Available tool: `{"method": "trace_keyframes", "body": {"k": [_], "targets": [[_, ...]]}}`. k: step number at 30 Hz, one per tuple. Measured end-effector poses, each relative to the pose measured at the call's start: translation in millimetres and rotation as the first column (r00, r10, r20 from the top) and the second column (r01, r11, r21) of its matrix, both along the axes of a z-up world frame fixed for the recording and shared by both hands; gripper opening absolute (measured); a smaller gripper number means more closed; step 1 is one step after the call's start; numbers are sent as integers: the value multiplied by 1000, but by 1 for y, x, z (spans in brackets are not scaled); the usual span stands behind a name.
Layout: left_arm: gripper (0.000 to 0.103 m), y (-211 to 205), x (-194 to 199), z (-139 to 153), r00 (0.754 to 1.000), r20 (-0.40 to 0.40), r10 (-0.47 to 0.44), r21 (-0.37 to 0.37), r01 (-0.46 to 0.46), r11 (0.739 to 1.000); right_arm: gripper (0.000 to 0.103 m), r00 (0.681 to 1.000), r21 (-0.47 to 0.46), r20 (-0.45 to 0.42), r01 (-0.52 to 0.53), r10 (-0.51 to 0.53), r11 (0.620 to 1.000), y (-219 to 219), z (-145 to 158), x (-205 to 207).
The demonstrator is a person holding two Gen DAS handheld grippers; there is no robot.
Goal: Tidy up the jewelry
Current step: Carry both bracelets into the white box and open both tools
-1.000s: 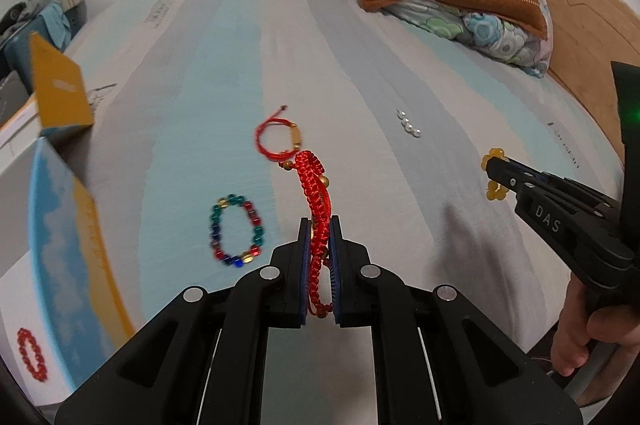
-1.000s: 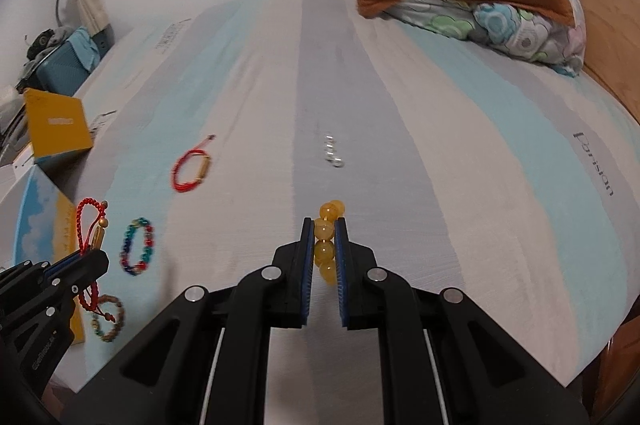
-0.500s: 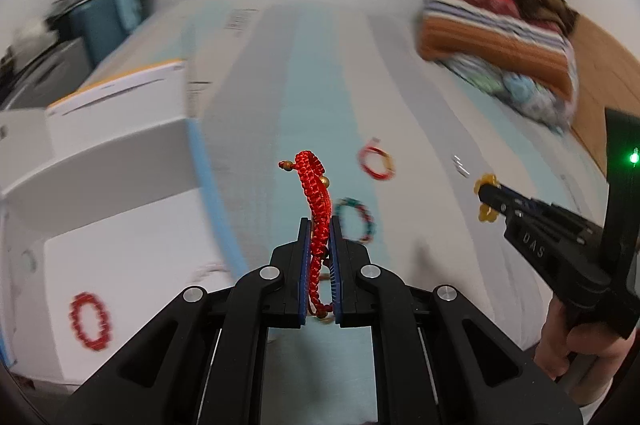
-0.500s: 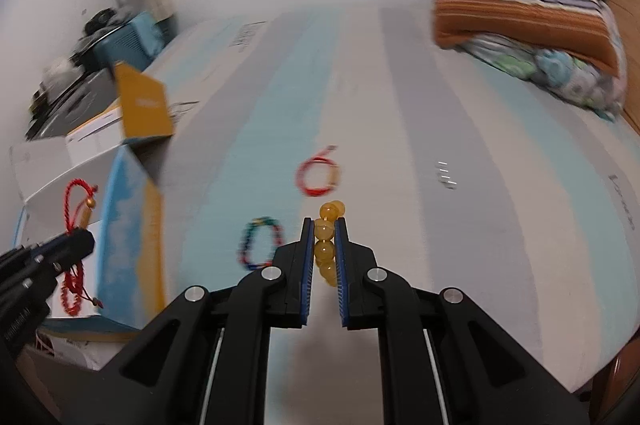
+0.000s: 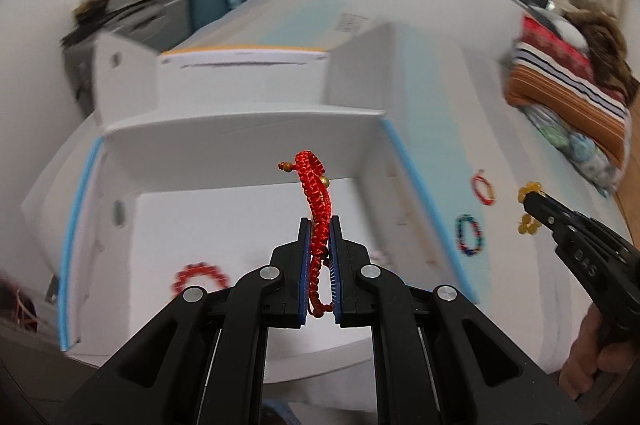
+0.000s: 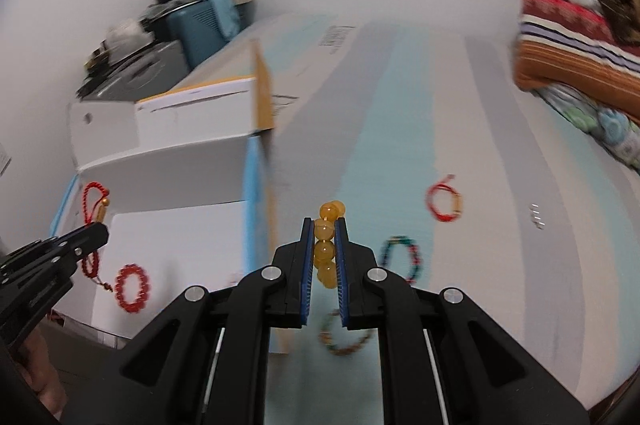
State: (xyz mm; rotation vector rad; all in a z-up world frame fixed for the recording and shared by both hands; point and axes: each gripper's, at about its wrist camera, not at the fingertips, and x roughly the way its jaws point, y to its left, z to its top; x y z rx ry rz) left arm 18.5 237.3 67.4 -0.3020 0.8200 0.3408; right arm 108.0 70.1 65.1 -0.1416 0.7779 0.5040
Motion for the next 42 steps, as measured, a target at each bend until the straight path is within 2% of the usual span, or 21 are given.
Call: {"method": "trace_keyframes", "body": {"k": [8, 18, 33, 38, 39, 40, 41, 42], "targets": [[8, 48, -23, -26, 995, -58, 77, -13, -78, 997, 9, 995, -34, -40, -89, 88, 995, 68, -27, -18], [8, 75, -21, -58, 987, -127, 102, -33, -107, 994, 9, 986, -89, -119, -129, 118, 988, 116, -69, -22], [10, 84, -15, -74, 977, -179, 114, -31, -121, 992, 9, 978, -140, -185, -124, 98, 982, 126, -96, -12], [11, 82, -16, -68, 980, -160, 119, -34, -126, 991, 10, 980, -138, -174, -117, 92, 984, 123, -90, -13], [15, 82, -17, -66, 981, -155, 119, -34, -126, 991, 14, 981, -135, -170, -116, 92, 984, 122, -88, -13], [25, 81, -18, -64, 982, -149, 119, -33, -126, 992, 24, 982, -122, -161, -115, 95, 986, 119, -81, -14], [31, 79, -19, -61, 982, -142, 122, -29, -128, 991, 27, 983, -113, -156, -115, 97, 987, 116, -78, -15], [39, 78, -20, -58, 983, -132, 126, -20, -130, 991, 35, 983, -99, -151, -118, 102, 988, 114, -73, -16]]}}
